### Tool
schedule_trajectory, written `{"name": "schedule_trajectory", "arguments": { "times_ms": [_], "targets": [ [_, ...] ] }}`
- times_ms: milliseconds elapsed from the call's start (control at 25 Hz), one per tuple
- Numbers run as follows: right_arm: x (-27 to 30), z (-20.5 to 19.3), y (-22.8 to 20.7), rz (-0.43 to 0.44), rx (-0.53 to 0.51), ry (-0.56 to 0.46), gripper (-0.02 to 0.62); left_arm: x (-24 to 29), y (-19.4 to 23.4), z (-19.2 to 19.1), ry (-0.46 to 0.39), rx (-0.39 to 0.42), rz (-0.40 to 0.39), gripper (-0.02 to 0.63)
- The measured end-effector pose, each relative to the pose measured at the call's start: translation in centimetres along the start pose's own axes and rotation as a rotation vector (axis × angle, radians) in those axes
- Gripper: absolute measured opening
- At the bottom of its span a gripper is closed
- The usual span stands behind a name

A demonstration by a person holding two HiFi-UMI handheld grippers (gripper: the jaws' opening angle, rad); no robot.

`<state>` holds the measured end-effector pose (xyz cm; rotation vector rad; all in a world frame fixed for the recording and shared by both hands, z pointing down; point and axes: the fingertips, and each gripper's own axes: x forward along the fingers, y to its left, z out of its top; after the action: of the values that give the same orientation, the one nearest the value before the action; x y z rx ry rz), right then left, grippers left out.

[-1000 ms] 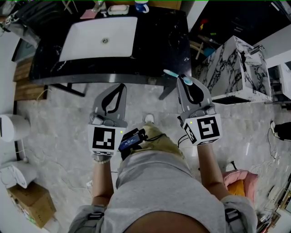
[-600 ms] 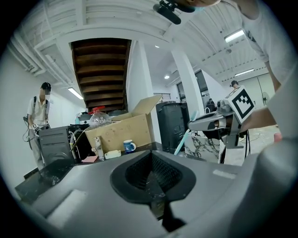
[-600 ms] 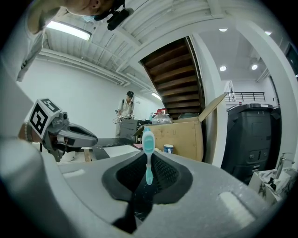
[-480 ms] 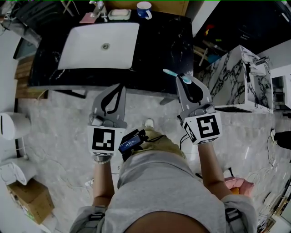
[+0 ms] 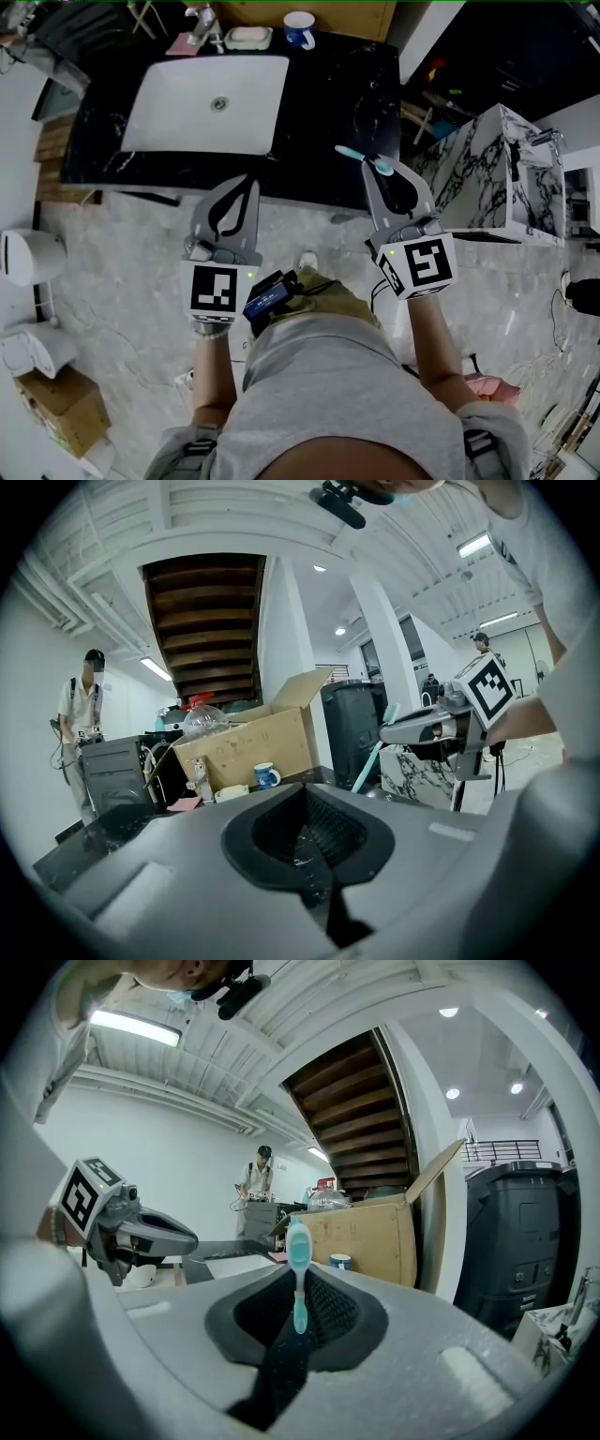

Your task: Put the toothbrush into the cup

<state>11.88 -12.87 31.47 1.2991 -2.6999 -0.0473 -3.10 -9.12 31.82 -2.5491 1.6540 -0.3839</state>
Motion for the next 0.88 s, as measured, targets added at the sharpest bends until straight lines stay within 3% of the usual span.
{"name": "schedule_trajectory", "arguments": {
  "times_ms": [880],
  "targets": [
    [5.7,1.6,-2.3,-0.07,-0.016,-0.008,0.032,4.5,4.6,0.5,-0.026,0.001,-0.055,0.011]
  ]
}}
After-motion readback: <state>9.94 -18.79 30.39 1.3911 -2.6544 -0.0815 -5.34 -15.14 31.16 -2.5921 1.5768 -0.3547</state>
